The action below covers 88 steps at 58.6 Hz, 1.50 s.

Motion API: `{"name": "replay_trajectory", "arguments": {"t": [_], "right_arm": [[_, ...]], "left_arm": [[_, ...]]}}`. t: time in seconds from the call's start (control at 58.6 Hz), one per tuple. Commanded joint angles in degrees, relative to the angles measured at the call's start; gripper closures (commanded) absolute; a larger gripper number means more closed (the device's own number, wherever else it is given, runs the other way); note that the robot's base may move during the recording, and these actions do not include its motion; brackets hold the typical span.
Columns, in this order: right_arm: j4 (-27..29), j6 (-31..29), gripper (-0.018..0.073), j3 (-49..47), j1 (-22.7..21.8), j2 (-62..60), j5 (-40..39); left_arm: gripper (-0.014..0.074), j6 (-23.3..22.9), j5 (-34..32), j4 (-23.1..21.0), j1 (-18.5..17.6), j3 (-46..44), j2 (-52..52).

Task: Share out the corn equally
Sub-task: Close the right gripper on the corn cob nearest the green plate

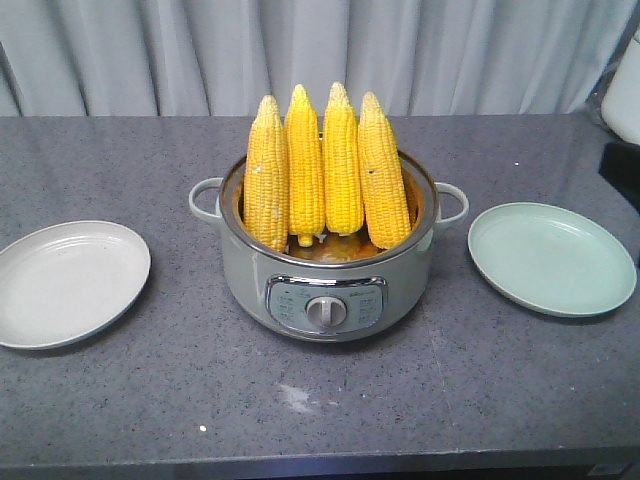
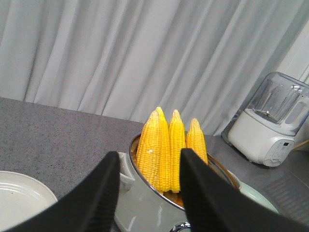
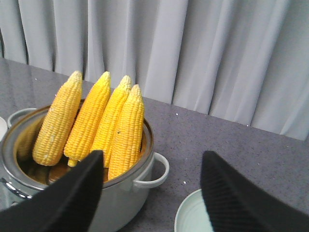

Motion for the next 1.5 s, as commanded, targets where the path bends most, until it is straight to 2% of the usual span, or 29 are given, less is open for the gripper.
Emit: {"name": "replay_trajectory", "arguments": {"t": [0.0, 0.119, 0.239, 0.358, 0.46, 0.597, 0.665, 0.835, 0.938, 1.125, 1.279, 1.398, 1.483], "right_arm": [[0.14, -2.17, -0.0051, -3.43, -0.21, 4.38, -4.80], [0.14, -2.17, -0.0072, -8.10, -0.21, 10.91, -4.76], [0.14, -2.79, -0.0055, -16.95, -0.21, 19.42, -2.99], [1.20, -3.07, -0.0049, -29.53, -0.15, 29.38, 3.78], [4.81, -4.83, -0.0046, -39.51, -0.15, 37.87, 8.33], [12.64, -9.31, -0.0043, -49.96, -0.15, 48.07, 14.18], [14.13, -10.85, -0.0042, -53.40, -0.15, 52.56, 14.34], [17.31, -13.32, -0.0039, -56.76, 0.68, 60.09, 14.80], [16.68, -15.88, -0.0036, -56.76, 2.61, 62.82, 13.35], [15.13, -14.14, -0.0034, -56.76, 3.18, 65.58, 9.01], [14.76, -13.27, -0.0024, -56.76, 3.18, 66.20, 10.37], [14.28, -11.62, 0.0052, -56.76, 3.18, 66.20, 12.25], [13.99, -11.09, 0.0162, -56.76, 3.18, 66.20, 13.91]], "left_arm": [[0.0156, 0.26, -2.30, -1.47, 0.05, -2.34, 2.64], [0.0074, 0.26, -1.50, -1.41, 0.05, -2.34, 4.02], [0.0066, 0.26, -1.36, -1.41, 0.05, -2.34, 4.16], [0.0066, 0.26, -1.36, -1.36, 0.05, -2.34, 4.16], [0.0066, 0.26, -1.36, -1.36, 0.05, -2.34, 4.16], [0.0066, 0.26, -1.43, -1.36, 0.05, -2.34, 4.16], [0.0066, 0.26, -1.43, -1.36, 0.05, -2.34, 4.16], [0.0066, 0.26, -1.37, -1.36, 0.05, -2.34, 4.16], [0.0066, 0.26, -1.37, -1.36, 0.05, -2.34, 4.16], [0.0066, 0.21, -1.37, -1.36, 0.05, -2.34, 4.16], [0.0066, 0.21, -1.31, -1.36, 0.05, -2.34, 4.16], [0.0066, 0.21, -1.31, -1.36, 0.05, -2.34, 4.16], [0.0066, 0.21, -1.31, -1.36, 0.05, -2.34, 4.16]]}}
